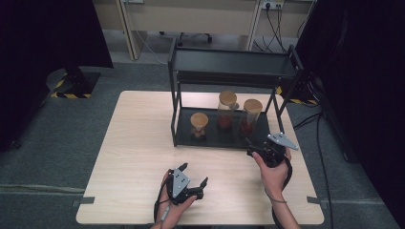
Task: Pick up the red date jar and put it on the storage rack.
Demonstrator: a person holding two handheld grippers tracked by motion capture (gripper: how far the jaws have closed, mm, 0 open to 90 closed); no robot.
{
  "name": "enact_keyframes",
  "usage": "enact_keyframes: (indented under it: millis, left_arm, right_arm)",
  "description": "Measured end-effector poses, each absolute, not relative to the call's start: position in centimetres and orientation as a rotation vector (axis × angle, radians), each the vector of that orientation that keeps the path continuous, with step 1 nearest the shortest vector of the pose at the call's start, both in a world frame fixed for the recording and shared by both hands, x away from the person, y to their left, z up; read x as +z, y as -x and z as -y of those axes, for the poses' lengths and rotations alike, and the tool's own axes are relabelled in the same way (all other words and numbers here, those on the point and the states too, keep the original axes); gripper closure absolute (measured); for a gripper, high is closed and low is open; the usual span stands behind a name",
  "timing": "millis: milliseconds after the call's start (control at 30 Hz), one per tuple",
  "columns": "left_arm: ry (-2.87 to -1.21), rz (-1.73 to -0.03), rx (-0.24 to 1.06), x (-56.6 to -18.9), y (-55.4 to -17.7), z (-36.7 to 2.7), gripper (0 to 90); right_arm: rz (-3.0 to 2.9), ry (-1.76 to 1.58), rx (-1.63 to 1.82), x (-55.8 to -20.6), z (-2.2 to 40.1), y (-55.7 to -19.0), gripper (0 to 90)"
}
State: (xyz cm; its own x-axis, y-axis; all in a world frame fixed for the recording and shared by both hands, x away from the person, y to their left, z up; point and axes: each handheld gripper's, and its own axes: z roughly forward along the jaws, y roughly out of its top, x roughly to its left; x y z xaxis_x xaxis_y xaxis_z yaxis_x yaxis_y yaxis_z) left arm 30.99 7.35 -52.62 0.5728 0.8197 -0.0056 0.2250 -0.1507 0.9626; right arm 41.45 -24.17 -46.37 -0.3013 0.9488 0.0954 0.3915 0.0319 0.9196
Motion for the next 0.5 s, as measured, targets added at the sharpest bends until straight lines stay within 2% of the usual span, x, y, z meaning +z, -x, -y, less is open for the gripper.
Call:
enact_keyframes:
  millis: [500]
  left_arm:
    - [-1.681, -0.881, 0.661, -52.6, -31.0, -7.3, 10.7]
  right_arm:
    - [-1.752, -1.36, 1.253, -46.8, 24.6, -40.3, 5.0]
